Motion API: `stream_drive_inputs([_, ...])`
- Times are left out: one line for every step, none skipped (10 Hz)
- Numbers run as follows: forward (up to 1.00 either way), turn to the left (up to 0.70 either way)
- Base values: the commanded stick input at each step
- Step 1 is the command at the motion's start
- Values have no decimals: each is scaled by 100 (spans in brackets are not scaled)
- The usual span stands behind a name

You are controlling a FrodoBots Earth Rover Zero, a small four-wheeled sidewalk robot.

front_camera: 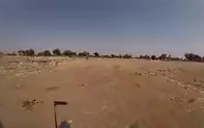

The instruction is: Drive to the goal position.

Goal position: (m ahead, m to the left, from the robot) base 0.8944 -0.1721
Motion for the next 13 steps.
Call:
stream_drive_inputs([50,0])
stream_drive_inputs([50,0])
stream_drive_inputs([50,0])
stream_drive_inputs([50,0])
stream_drive_inputs([50,0])
stream_drive_inputs([50,0])
stream_drive_inputs([50,0])
stream_drive_inputs([50,0])
stream_drive_inputs([50,0])
stream_drive_inputs([50,0])
stream_drive_inputs([50,0])
stream_drive_inputs([50,0])
stream_drive_inputs([50,-10])
